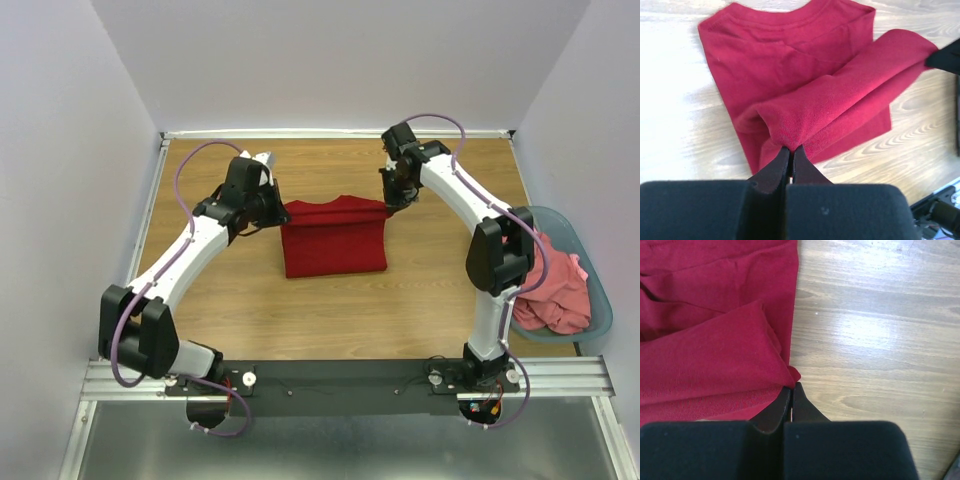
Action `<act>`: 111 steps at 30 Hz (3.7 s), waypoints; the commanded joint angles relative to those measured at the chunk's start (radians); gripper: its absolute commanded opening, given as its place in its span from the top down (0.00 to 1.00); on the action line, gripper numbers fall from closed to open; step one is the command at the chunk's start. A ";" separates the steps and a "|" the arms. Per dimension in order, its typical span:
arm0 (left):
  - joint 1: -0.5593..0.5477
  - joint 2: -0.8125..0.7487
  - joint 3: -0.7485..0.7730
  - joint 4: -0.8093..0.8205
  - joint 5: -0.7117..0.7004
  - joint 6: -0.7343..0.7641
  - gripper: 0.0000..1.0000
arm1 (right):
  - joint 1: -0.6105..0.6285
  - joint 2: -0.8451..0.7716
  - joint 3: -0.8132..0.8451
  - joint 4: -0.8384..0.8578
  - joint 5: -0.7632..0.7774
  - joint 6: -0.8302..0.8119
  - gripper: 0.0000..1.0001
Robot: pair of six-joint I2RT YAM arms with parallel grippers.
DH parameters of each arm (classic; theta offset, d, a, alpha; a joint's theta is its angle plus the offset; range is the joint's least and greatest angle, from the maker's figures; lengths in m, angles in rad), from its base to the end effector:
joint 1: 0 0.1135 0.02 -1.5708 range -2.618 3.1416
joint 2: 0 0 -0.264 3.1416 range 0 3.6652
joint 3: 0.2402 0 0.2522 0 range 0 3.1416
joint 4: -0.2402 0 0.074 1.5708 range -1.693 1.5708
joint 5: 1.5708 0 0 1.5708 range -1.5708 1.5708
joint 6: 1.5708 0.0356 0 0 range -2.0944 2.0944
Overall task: Fold and stack the t-shirts
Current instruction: Fold the tshirt
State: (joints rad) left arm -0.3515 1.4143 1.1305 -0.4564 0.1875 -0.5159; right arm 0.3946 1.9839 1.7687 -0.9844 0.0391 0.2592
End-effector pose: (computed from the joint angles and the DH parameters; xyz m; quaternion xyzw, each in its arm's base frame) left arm 0.2900 -0.1134 0.2898 -0.0371 0.9110 -0.2465 0.3285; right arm 0.3863 0.1594 0.2595 -0.0629 0.9806 0.0410 0.1809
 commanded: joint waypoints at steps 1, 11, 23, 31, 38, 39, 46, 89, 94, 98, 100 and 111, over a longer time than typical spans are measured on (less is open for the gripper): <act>0.025 -0.051 -0.055 -0.055 -0.086 -0.018 1.00 | -0.025 0.029 0.044 -0.005 0.111 -0.054 0.99; 0.045 0.058 -0.140 0.097 -0.088 -0.058 1.00 | -0.025 0.134 0.098 0.079 0.102 -0.084 0.99; 0.062 0.044 -0.205 0.168 -0.132 -0.088 1.00 | -0.025 0.173 0.038 0.253 0.107 -0.097 0.99; 0.077 0.104 -0.261 0.281 -0.171 -0.136 1.00 | -0.025 0.214 0.028 0.322 0.087 -0.104 0.96; 0.082 0.107 -0.320 0.337 -0.221 -0.223 0.90 | -0.025 0.205 0.035 0.363 0.016 -0.100 0.67; 0.082 0.082 -0.331 0.347 -0.230 -0.236 0.72 | -0.025 0.184 0.037 0.366 0.005 -0.100 0.63; 0.094 -0.061 -0.376 0.361 -0.287 -0.257 0.02 | -0.025 0.061 0.000 0.386 -0.103 -0.107 0.34; 0.065 0.432 0.092 0.431 -0.304 -0.026 0.55 | -0.030 0.280 0.072 0.734 -0.511 0.127 0.65; 0.078 0.244 0.023 0.438 -0.269 -0.073 0.27 | -0.030 0.207 0.019 0.737 -0.626 0.134 0.55; 0.057 0.083 -0.119 0.479 -0.156 -0.105 0.22 | -0.026 0.156 -0.067 0.744 -0.792 0.144 0.45; 0.027 0.031 -0.204 0.531 -0.114 -0.108 0.25 | -0.025 0.150 -0.107 0.753 -0.834 0.147 0.44; 0.100 0.260 -0.337 0.875 0.041 -0.277 0.79 | -0.033 0.340 -0.025 0.954 -0.950 0.282 0.59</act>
State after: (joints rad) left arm -0.3092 1.6043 0.7952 0.2619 0.1558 -0.7128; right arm 0.3656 2.2120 1.6974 -0.1169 -0.8673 0.4793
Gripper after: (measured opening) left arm 0.232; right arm 0.431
